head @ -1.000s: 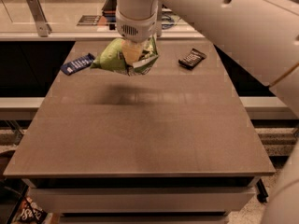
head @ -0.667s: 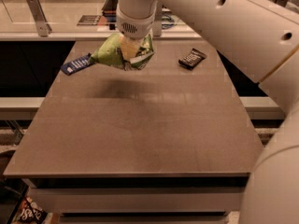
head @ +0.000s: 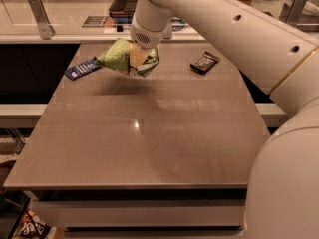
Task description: Move green jalapeno chip bag near rxbar blueberry
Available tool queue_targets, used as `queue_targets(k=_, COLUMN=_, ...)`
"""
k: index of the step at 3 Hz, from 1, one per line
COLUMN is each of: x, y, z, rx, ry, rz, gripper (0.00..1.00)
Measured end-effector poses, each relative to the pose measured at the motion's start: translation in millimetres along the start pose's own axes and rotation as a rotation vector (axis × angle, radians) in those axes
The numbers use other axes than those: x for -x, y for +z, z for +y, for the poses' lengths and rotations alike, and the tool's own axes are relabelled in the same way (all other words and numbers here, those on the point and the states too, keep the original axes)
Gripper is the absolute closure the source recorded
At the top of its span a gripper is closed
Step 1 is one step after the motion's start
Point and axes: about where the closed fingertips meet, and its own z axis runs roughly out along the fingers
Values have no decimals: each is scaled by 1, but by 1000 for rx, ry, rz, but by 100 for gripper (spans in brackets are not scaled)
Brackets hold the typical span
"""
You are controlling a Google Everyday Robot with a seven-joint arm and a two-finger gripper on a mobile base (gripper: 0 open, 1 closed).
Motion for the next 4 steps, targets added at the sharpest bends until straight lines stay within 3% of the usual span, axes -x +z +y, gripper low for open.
queue_targets(k=1, x=8, y=24, z=-1, rx=17, ry=-4, rz=-74, gripper=100)
queue_targets(k=3, x=41, y=67, z=15, rx=73, ry=-66, rz=-155, gripper=100)
queue_targets(k=4, x=40, y=69, z=16, rx=76, ry=-66, rz=-152, gripper=83)
